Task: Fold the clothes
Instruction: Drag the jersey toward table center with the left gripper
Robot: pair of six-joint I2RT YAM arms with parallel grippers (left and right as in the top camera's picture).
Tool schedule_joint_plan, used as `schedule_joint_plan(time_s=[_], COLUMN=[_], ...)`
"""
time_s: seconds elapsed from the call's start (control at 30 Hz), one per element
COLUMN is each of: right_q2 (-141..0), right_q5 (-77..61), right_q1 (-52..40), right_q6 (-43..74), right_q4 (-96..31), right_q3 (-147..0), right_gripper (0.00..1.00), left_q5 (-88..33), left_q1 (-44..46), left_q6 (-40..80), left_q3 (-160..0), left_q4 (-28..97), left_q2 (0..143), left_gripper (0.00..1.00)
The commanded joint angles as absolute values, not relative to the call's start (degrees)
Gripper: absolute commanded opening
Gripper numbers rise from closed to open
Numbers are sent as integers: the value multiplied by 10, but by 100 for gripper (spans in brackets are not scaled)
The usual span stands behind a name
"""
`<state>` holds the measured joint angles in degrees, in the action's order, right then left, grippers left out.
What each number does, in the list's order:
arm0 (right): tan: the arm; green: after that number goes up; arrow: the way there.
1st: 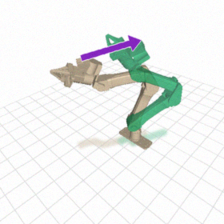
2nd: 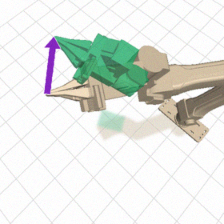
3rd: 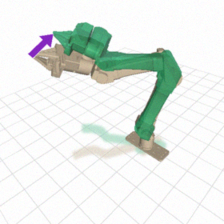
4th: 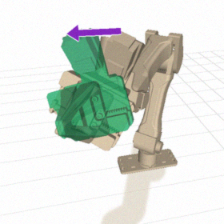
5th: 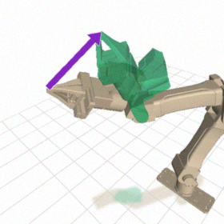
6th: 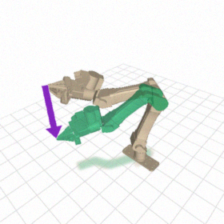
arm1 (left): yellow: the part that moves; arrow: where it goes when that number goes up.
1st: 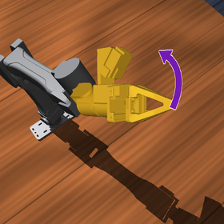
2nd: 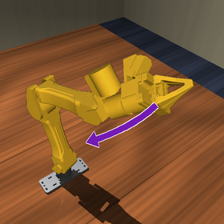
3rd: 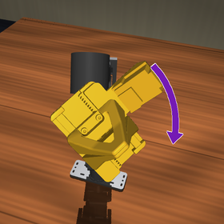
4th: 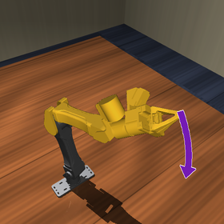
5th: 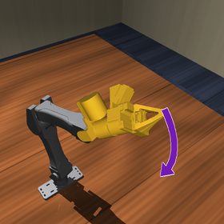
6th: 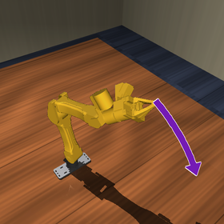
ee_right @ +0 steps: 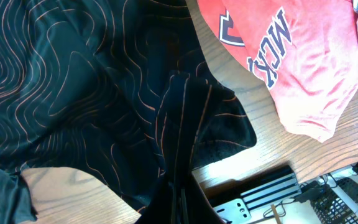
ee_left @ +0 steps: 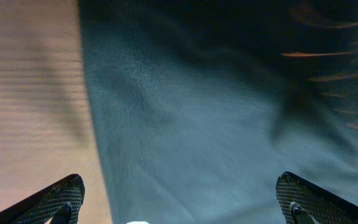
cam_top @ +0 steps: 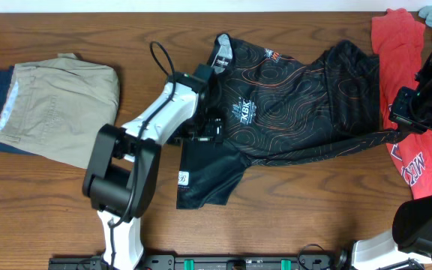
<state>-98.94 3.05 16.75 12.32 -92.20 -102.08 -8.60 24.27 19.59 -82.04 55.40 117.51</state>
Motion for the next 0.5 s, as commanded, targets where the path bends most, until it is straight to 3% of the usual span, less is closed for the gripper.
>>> schedule_joint_plan(time_s=[0.0, 0.13, 0.33, 0.4, 0.47], right_q2=[-981, -981, -981, -981, -981], right_q5=[36, 36, 36, 36, 36], right_q1=[169, 169, 169, 169, 169], right_q6=[115, 115, 115, 115, 115], right_q4=[-921, -921, -920, -919, -919], right_q3=[-1019, -1019, -1019, -1019, -1019], right_gripper=[1, 1, 1, 1, 1], left_q5=[-79, -102, -145, -143, -143], left_q1=[242, 250, 290, 305, 317], left_q6=[203, 220, 220, 220, 220], left_q3=[-802, -799, -799, -798, -798], left_q4=[541, 522, 512, 506, 496], left_q2=[1197, 1213, 1225, 1225, 1225], left_gripper=[100, 100, 89, 79, 61])
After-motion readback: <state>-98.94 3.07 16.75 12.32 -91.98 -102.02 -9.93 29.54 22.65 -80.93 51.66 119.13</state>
